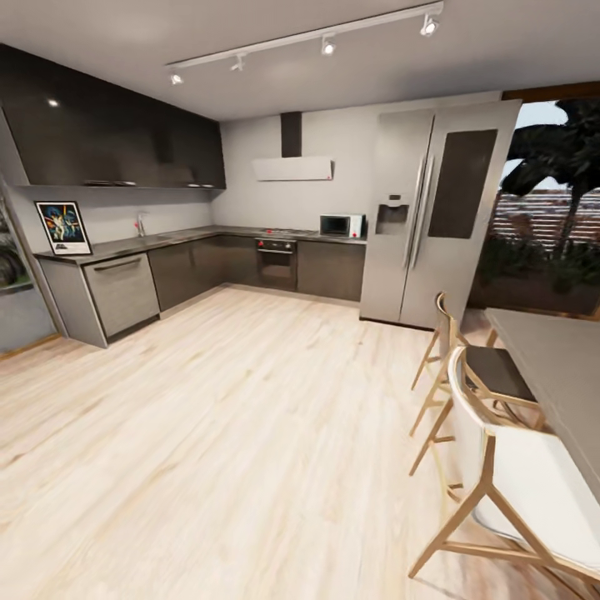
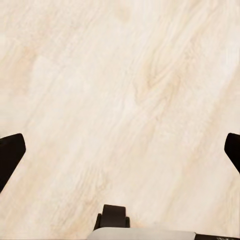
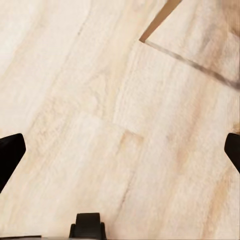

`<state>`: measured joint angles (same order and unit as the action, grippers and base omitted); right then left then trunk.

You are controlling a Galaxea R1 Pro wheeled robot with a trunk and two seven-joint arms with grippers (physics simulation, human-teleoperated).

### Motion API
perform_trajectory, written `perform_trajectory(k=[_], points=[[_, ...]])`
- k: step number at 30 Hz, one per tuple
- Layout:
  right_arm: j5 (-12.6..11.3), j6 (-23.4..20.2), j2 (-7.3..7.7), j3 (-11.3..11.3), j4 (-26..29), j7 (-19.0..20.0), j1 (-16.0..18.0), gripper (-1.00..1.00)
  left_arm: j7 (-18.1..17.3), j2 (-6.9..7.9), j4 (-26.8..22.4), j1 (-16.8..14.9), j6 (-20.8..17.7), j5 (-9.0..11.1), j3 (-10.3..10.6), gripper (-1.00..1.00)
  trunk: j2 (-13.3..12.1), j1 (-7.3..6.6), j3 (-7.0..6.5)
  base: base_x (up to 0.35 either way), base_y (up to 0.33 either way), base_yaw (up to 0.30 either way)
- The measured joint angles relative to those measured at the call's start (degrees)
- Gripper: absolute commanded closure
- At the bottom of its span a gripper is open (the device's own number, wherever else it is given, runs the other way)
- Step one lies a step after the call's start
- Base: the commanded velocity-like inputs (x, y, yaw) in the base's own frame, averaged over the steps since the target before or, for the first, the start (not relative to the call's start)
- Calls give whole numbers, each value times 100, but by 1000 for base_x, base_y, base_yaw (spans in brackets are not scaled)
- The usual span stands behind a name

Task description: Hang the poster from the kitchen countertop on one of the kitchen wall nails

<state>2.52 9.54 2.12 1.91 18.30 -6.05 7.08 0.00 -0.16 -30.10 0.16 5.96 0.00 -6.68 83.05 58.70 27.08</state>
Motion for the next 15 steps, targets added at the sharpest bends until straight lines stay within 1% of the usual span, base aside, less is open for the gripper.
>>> perform_trajectory(k=[10, 12, 15], points=[[-4, 8, 22, -1, -207, 24, 0, -100, 0, 0, 0, 0, -1, 0, -1, -100, 0, 0, 2, 269, 257, 19], [-5, 9, 17, -1, -212, 22, 0, -100, 0, 0, 0, 0, 0, 0, -1, -100, 0, 0, 4, 269, 258, 77], [-5, 10, 10, -1, -216, 15, 0, -100, 0, 0, 0, 0, -1, 0, 0, -100, 0, 0, 13, 269, 258, 164]])
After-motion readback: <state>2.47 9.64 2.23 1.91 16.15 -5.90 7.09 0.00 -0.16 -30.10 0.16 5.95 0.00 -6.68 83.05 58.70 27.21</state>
